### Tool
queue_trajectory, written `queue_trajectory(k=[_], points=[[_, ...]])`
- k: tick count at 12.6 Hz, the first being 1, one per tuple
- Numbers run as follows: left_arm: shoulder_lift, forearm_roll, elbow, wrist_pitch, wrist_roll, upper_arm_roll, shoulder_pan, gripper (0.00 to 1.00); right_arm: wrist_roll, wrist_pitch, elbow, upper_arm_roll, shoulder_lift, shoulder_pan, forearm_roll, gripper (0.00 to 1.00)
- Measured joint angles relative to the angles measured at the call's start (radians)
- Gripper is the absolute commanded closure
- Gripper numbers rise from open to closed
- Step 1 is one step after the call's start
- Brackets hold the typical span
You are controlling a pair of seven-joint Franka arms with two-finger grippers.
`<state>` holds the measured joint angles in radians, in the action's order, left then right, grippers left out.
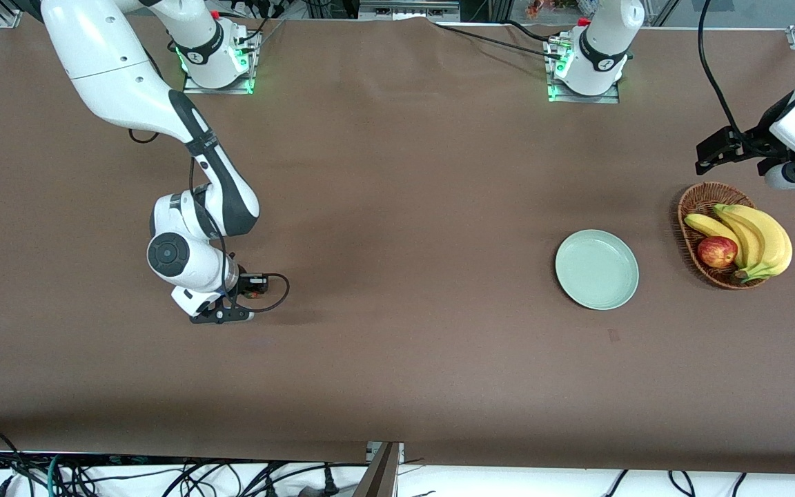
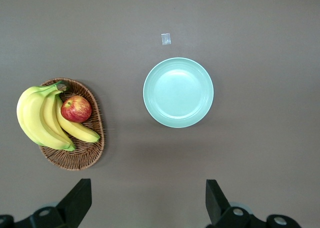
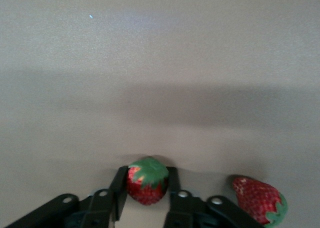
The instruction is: Collect all strawberries into plate
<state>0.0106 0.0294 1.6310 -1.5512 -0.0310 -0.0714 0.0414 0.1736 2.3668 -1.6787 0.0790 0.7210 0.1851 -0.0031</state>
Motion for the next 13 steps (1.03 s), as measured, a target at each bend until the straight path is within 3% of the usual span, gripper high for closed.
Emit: queue_trajectory(k=[5,13], points=[[0.000,0.000,0.000,0.000,0.000,0.000,0.000,0.00,0.043,0.004,0.008,0.024,-0.001,0.032,0.004,0.86],[0.000,0.000,0.000,0.000,0.000,0.000,0.000,0.00,0.695,0.098,0.144,0.036,0.052,0.393,0.006,0.85]])
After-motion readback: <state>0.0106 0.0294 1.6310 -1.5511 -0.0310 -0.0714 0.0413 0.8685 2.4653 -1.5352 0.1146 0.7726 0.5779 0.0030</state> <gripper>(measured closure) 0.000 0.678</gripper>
